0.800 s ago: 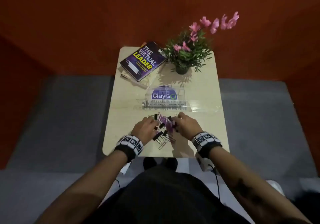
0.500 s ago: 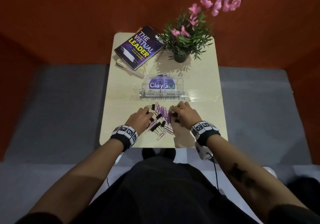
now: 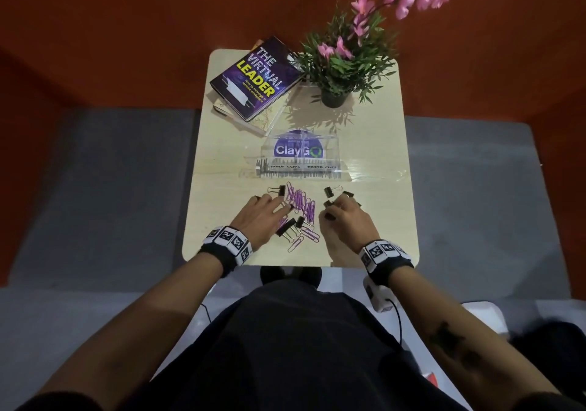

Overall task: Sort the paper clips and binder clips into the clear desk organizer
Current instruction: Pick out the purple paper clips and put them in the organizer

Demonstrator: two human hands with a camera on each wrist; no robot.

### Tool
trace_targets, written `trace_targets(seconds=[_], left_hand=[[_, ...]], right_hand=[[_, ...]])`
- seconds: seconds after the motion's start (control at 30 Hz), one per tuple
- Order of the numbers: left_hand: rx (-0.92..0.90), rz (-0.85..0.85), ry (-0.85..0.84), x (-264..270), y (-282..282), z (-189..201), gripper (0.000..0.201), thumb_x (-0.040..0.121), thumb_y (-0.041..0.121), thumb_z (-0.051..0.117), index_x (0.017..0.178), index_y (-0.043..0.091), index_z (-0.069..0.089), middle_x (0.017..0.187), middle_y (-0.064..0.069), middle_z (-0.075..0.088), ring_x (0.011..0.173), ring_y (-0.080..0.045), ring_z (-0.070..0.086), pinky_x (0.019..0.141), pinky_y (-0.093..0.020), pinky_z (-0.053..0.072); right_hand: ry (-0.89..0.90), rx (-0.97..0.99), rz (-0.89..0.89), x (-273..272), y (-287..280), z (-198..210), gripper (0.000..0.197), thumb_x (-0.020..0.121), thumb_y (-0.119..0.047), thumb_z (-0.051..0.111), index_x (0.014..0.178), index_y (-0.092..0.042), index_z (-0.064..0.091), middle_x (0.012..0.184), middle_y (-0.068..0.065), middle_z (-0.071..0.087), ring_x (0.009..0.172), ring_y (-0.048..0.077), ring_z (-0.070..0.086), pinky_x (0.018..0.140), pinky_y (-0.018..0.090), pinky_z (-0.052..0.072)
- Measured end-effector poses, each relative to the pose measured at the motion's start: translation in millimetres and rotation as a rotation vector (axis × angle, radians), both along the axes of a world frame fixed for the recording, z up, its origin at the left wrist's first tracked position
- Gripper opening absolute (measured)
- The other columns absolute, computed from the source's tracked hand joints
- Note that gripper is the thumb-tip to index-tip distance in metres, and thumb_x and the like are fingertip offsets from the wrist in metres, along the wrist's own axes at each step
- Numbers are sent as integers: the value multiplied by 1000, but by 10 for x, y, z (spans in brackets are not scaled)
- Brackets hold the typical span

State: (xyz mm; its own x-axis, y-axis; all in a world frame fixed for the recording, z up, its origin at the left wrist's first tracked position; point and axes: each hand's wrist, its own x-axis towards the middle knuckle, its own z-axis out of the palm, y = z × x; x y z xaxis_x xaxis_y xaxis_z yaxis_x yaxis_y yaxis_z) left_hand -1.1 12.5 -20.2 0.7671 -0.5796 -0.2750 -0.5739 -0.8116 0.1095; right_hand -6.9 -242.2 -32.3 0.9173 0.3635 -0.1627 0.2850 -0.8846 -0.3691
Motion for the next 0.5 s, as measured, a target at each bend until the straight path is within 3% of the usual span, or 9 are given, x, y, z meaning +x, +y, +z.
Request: trace_targets(seconds=[0.13, 0.27, 0.4, 0.5], left_hand=[[28, 58, -25, -13, 215, 8, 52, 86, 18, 61, 135, 15, 42, 133, -8, 50, 110, -29, 49, 83, -42, 47], [20, 162, -61, -65, 253, 65, 45, 81, 9, 64, 125, 12, 53, 121, -10, 57, 104, -29, 50, 80, -41, 46], [-15, 80, -31, -190, 102, 26, 24, 83, 16, 67, 106, 15, 62, 100, -6, 62, 91, -25, 51, 74, -36, 44], [-16, 72, -13, -185, 5, -33, 30, 79, 19, 72, 108, 18, 63, 94, -4, 65, 91, -26, 55, 74, -38, 47]], right_hand=[[-17, -3, -39, 36, -76, 46, 20, 78, -10, 72, 97, -7, 67, 99, 13, 57, 94, 33, 55, 49, 35, 49], [-30, 61, 42, -6, 13, 75, 20, 80, -19, 70, 98, -10, 65, 95, 10, 57, 84, 29, 55, 53, 36, 51], [72, 72, 215, -115, 207, 46, 26, 83, -33, 69, 96, -12, 62, 87, 7, 57, 75, 25, 55, 52, 31, 45], [69, 85, 155, -100, 237, 13, 19, 84, -28, 68, 90, -12, 63, 83, 7, 56, 74, 27, 56, 49, 30, 39]])
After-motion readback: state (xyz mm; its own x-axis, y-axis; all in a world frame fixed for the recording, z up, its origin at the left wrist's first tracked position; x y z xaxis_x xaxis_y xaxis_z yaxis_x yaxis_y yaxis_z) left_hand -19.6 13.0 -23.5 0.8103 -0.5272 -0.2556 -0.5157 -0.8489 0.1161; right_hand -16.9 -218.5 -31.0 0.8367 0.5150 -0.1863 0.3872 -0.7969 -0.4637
